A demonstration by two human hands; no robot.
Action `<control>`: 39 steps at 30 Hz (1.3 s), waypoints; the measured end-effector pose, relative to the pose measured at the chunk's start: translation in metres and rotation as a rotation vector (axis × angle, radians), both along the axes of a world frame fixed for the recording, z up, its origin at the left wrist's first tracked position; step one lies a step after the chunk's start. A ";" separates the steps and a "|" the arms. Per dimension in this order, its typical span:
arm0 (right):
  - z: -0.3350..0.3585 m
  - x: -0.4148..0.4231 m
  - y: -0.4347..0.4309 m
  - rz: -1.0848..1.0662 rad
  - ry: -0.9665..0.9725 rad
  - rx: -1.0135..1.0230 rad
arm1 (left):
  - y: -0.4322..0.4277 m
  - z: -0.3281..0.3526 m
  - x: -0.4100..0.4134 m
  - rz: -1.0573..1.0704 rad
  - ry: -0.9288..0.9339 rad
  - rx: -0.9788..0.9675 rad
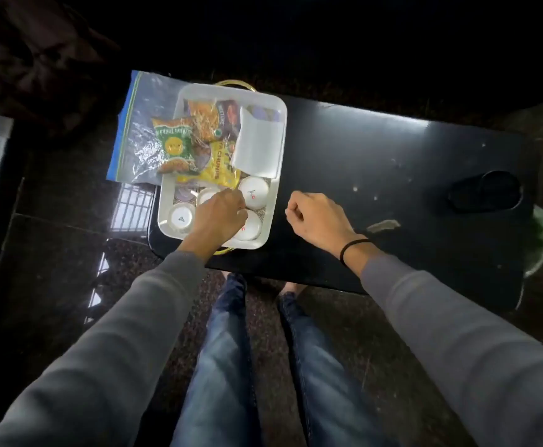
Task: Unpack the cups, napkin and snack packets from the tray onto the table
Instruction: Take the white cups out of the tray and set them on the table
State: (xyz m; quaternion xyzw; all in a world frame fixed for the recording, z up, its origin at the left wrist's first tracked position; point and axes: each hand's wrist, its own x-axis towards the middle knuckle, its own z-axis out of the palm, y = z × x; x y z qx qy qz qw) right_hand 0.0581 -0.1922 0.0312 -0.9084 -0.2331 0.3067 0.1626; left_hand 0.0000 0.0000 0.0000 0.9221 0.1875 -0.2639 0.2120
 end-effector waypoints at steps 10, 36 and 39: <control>-0.050 -0.001 0.045 -0.281 0.182 0.114 | -0.001 -0.025 0.002 0.234 -0.097 -0.089; -0.059 0.019 0.001 -0.520 0.337 0.563 | 0.007 -0.002 0.037 -0.021 -0.275 -0.102; -0.064 0.009 -0.029 -0.719 0.548 0.640 | -0.018 -0.008 0.041 0.026 -0.237 -0.227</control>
